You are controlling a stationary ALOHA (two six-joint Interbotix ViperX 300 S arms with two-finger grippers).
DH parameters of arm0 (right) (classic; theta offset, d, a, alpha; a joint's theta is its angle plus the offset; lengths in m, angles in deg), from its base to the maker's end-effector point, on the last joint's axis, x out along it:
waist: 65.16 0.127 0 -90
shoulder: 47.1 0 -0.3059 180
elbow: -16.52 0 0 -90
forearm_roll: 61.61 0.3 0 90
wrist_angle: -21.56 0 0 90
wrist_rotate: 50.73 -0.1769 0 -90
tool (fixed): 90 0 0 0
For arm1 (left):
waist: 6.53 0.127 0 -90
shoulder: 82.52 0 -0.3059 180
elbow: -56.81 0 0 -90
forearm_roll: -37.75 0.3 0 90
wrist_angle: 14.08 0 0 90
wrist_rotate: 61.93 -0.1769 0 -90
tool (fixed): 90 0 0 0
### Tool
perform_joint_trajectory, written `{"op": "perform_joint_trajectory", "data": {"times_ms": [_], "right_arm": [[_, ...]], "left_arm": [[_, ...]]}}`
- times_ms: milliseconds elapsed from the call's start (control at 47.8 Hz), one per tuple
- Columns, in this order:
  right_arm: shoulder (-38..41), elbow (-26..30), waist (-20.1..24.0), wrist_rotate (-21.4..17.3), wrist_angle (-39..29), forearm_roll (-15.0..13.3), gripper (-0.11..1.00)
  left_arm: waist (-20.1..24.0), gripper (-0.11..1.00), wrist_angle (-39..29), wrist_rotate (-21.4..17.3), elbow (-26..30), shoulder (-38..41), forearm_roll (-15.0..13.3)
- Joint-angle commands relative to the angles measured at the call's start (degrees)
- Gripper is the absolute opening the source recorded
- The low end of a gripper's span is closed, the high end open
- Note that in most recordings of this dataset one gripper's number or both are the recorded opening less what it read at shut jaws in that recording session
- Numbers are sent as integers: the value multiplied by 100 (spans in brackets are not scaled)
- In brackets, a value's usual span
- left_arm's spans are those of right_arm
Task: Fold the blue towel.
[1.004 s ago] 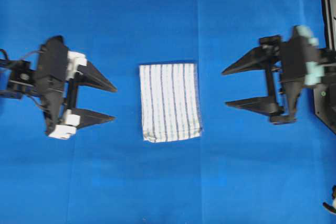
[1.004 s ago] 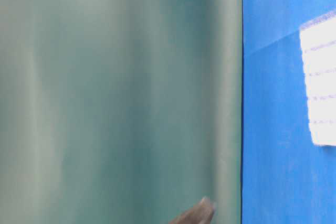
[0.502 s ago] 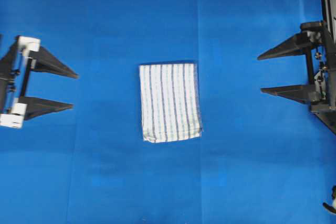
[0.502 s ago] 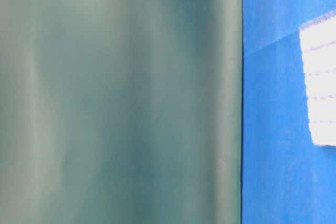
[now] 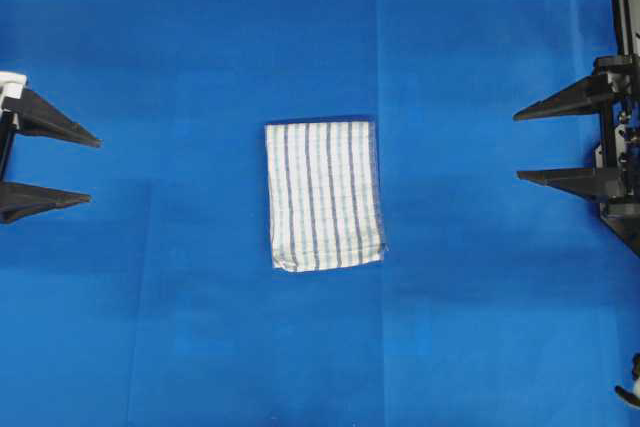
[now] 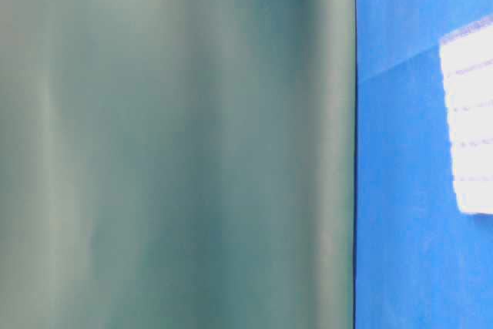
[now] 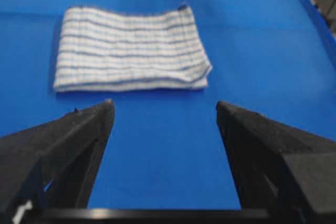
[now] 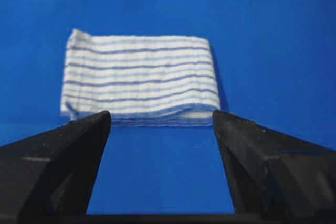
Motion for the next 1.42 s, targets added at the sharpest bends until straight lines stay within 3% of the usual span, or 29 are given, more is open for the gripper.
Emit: {"op": "perform_joint_trajectory", "data": {"times_ms": [0, 1401], "right_arm": [[158, 18, -9, -9, 220, 18, 82], [308, -26, 9, 0, 378, 44, 82]], "left_arm": [[18, 73, 44, -9, -18, -62, 18], [18, 73, 0, -18, -132, -255, 18]]}}
